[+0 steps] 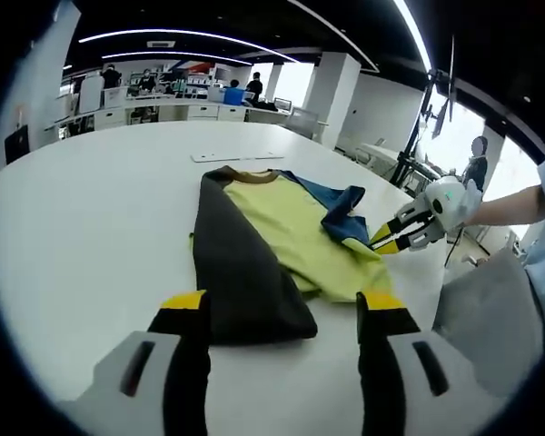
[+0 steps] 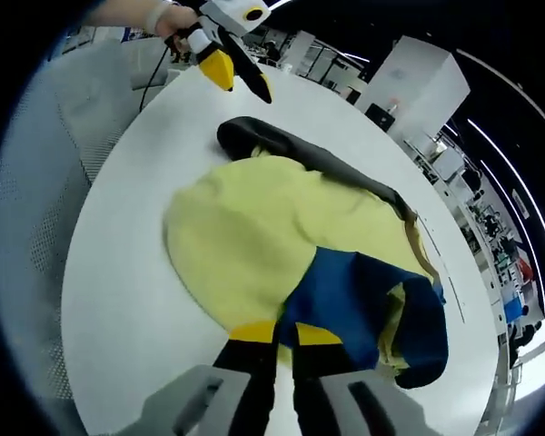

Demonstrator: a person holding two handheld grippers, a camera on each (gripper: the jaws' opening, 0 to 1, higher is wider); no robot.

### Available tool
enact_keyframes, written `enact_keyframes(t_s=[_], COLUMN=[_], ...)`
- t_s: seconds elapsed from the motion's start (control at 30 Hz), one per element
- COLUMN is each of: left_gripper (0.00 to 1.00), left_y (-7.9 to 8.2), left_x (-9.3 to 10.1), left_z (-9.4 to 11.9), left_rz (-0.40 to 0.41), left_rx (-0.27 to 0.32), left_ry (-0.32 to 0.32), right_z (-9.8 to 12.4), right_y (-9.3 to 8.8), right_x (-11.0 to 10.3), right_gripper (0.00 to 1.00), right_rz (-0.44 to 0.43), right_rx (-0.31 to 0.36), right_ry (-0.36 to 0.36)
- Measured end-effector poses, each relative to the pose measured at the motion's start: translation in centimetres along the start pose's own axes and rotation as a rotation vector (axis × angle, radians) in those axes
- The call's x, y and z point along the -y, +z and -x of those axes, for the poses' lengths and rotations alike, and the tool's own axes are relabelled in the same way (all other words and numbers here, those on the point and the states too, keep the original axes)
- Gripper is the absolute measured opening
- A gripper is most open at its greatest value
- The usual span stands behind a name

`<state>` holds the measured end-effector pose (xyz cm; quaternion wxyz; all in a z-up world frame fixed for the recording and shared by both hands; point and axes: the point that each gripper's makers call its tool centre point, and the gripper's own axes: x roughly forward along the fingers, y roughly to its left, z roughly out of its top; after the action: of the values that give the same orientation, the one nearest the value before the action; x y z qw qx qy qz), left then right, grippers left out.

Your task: Fold the garment on the visible template until the final outline fits inside the template.

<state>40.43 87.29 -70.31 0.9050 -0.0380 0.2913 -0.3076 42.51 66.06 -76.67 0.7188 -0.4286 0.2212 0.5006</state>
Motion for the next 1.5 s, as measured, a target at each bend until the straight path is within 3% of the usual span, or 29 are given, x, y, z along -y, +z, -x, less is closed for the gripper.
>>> enact_keyframes(t_s=[0.33,0.5,0.73,0.9,1.13,1.5], left_gripper=[0.62,0.62,0.62,0.62,0.62,0.62], left_y=[-0.3,-0.1,0.0,-0.1,-0.1,0.1], left_x=[0.4,0.7,0.8,0.7,0.7,1.3], left_z=[-0.3,-0.5,-0.5,-0.4,-0.3,-0.8], left_rz=[0.005,0.006,0.004,0.006,0.005,-0.001], left_rx=[0.0,0.006,0.012,0.01,0.009,0.006], left_ry=[-0.009,-0.013,-0.017,-0.015,-0.015,-0.028], right_z=[1.7,3.7,6.2,8.3,11.3,16.9], right_y=[1.1,4.2,7.4,8.3,6.7,0.2], right_x=[1.1,3.2,6.6,8.9,11.5,14.7], right_gripper=[0.0,0.0,0.0,0.0,0.0,0.0], right_rz=[-0.054,-0.165,-0.233,-0.271,-0.292,-0.392], right_rx=[0.027,0.103,0.192,0.227,0.215,0.137], right_ry=[-0.022,-0.039,-0.086,-0.138,-0.23,-0.389])
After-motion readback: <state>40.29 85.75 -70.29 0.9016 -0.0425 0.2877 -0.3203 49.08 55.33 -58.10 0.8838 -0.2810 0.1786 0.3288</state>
